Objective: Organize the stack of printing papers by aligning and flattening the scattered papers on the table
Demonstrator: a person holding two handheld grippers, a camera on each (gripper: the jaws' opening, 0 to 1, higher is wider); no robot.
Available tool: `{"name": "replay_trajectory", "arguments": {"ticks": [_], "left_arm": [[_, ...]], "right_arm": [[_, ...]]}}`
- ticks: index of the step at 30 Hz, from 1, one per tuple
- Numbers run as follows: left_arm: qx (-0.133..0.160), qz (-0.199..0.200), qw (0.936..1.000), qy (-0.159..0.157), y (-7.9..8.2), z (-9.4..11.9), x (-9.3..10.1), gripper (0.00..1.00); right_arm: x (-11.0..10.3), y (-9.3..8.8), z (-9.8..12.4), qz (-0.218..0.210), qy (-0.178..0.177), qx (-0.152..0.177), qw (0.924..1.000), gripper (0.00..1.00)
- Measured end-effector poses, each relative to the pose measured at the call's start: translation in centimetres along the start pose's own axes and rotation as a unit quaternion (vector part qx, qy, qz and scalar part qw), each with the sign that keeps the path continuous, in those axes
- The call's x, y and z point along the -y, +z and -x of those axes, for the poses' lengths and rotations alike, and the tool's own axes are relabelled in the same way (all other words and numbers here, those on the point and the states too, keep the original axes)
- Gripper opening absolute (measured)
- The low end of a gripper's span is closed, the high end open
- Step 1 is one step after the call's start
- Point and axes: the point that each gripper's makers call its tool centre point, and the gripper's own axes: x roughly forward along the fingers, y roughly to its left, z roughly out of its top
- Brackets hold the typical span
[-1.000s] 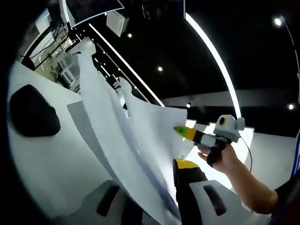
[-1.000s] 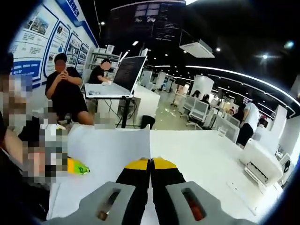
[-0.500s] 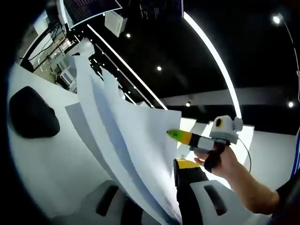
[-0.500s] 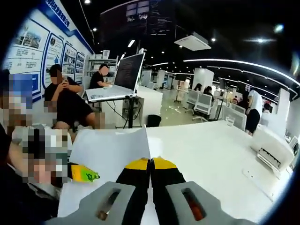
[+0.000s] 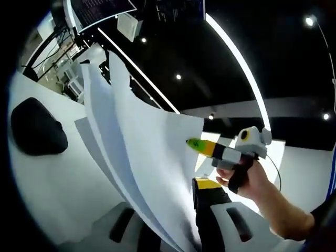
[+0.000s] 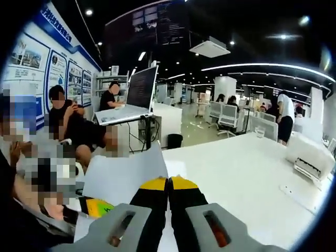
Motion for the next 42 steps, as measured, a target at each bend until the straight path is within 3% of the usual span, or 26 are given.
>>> {"name": "replay_trajectory", "arguments": {"ticks": [22,26,35,42], "left_arm": [[0.002,-0.015,0.9998,0.013,0.1,0.2,-0.3,0.11],[0.005,-0.016,0.9998,0.014,0.2,0.2,-0.3,0.08],[0.004,-0.013,0.9998,0.014,0.2,0.3,-0.4,0.07],[0.005,-0.010,0.9999,0.012,0.2,0.3,-0.4,0.06]], "right_arm": [[-0.8,0.4,0.3,0.026,-0.004,0.001,0.9996,0.00],[-0.8,0.6,0.2,0.057,-0.012,0.008,0.9982,0.11],[-1.4,0.7,0.3,0.074,-0.013,0.014,0.9971,0.19],[-0.5,1.2,-0.1,0.077,-0.017,0.018,0.9968,0.27]]}}
